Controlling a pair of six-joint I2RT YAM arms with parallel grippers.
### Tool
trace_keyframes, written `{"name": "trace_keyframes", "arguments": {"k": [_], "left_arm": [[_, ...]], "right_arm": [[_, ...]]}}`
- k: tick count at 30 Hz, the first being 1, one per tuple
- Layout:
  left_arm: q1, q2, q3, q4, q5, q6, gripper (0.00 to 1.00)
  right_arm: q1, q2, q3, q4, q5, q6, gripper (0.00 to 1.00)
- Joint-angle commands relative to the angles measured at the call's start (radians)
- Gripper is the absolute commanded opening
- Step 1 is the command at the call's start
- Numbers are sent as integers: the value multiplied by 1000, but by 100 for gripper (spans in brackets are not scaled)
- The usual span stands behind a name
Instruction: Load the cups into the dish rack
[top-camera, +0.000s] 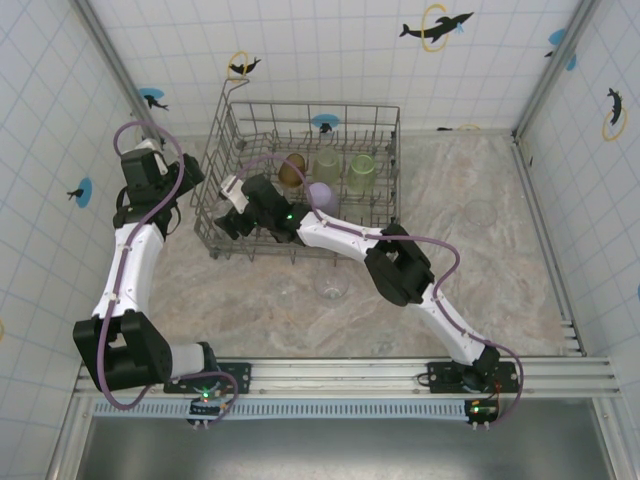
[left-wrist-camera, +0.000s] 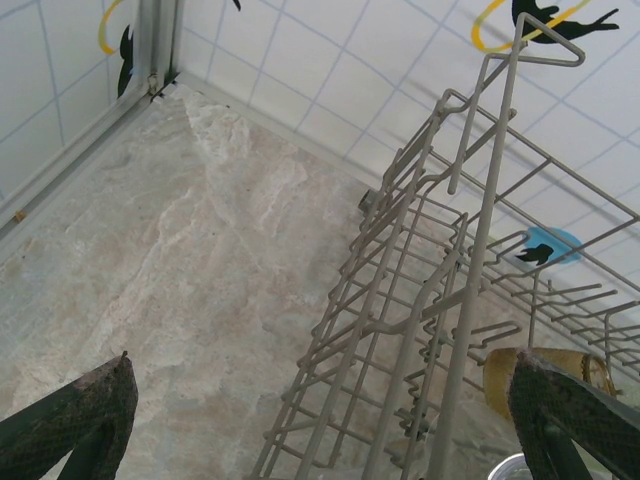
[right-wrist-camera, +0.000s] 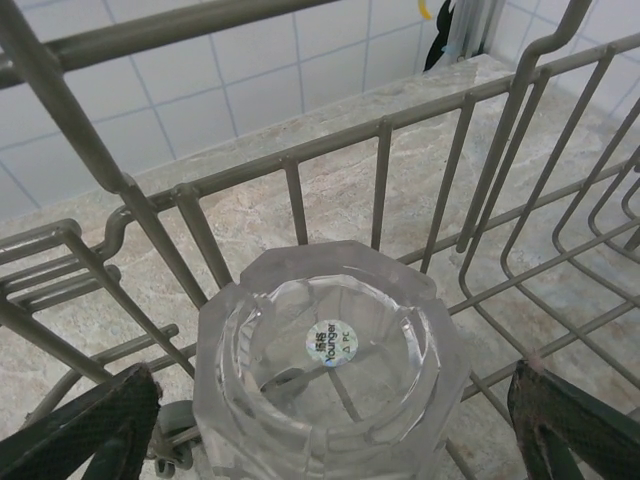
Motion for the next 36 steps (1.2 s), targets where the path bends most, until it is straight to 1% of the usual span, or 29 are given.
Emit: {"name": "trace_keyframes", "arguments": {"k": [1, 3, 18, 23, 28, 36], "left_arm": [[8, -2, -11, 10, 8, -10, 97], [8, -2, -13, 10, 8, -11, 97], [9, -8, -19, 18, 5, -13, 97], [12, -10, -20, 21, 8, -17, 97], [15, -10, -23, 24, 8, -19, 97], [15, -16, -26, 36, 12, -26, 97]], "right_arm": [[28, -36, 11, 11, 18, -2, 97], [28, -47, 11, 18, 21, 0, 100], [22, -141, -53, 51, 6, 42, 100], [10, -210, -94, 94, 10, 45, 100], [-8, -242, -112, 86, 32, 50, 100], [-31, -316, -167, 28, 110, 42, 100]]}}
